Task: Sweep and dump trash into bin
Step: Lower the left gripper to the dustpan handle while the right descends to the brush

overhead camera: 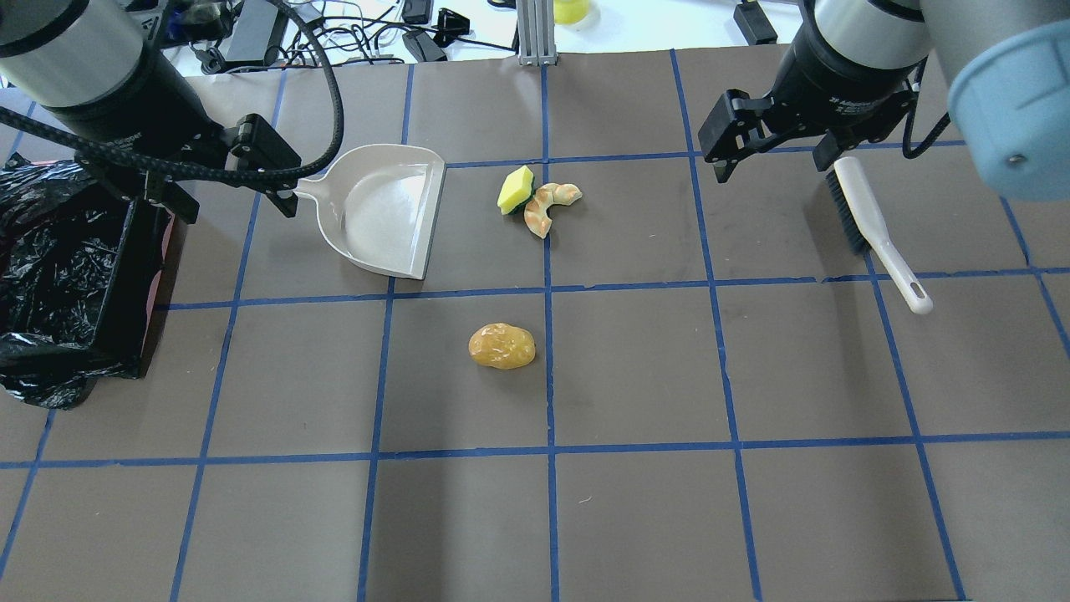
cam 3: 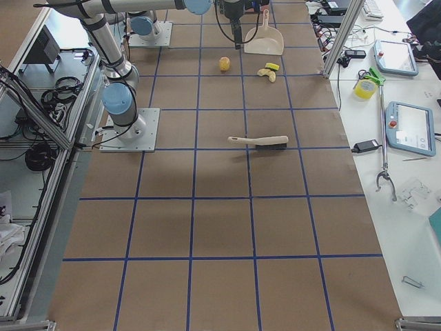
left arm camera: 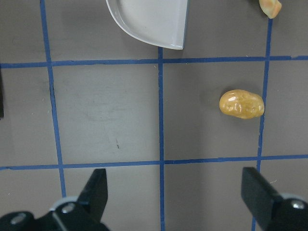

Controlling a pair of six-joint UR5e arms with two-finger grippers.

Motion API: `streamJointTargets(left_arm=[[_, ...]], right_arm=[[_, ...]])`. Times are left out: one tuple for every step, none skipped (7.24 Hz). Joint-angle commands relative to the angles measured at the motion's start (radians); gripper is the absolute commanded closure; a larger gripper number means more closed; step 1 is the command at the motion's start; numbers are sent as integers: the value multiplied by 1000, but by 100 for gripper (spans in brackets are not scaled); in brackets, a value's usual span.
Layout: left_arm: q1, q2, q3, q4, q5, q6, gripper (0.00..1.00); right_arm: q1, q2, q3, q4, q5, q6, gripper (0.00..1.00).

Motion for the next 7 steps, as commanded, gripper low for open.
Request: streamJointTargets(left_arm=[[0,-1,-2,0,0,0,0],[0,0,0,0,0,0,0],[0,-1,0,0,-2,1,0],[0,-1,-2,4,-3,1,0],[0,-3,-2,9,0,5,0],[0,-5,-2,9,-2,6,0],[0,-5,-2,9,-2,6,0]], right_arm=[[1,1,1,1,-1,0,0],[-1,3,1,8,1,0,0],[-4,6,1,14,10,0,0],[-10,10,5,11,9,-2,0],[-42,32,5,16,4,-23,0],[-115,85,6,19,-1,-136,0],[-216,129,38,28,-1,-260,0]])
